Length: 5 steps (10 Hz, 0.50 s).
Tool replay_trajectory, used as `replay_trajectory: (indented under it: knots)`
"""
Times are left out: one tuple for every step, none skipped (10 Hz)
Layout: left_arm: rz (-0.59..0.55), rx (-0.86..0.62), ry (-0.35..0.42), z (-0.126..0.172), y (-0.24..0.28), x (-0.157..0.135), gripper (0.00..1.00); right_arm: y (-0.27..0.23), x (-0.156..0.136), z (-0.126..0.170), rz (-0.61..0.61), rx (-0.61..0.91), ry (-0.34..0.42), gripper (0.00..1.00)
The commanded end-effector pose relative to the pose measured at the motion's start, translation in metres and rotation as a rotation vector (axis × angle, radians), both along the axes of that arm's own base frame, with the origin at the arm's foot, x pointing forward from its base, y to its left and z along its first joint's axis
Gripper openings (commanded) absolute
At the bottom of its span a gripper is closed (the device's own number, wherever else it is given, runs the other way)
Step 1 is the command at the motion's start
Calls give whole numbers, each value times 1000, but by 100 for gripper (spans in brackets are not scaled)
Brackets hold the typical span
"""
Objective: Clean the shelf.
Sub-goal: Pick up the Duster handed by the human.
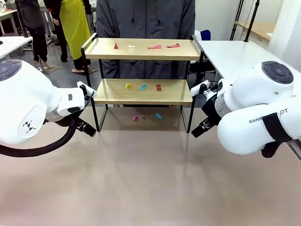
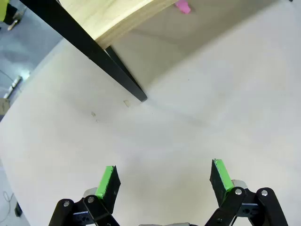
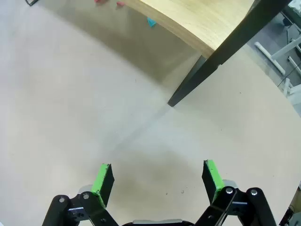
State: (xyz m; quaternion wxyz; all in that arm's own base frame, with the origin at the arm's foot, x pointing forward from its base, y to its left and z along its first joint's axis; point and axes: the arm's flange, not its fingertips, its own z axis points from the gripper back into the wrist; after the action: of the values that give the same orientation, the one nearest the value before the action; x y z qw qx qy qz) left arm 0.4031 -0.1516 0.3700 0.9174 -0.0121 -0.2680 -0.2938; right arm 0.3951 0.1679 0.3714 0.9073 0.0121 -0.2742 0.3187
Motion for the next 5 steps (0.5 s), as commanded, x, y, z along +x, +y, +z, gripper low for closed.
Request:
replay_trajectory:
  knots:
    - [0,0,0,0,0,0,100,0,0,0,0,0,0,100]
    - [0,0,0,0,0,0,100,0,0,0,0,0,0,100]
    - [0,0,0,0,0,0,100,0,0,0,0,0,0,100]
    - [0,0,0,0,0,0,100,0,0,0,0,0,0,100]
    - [0,0,0,0,0,0,100,0,0,0,0,0,0,100]
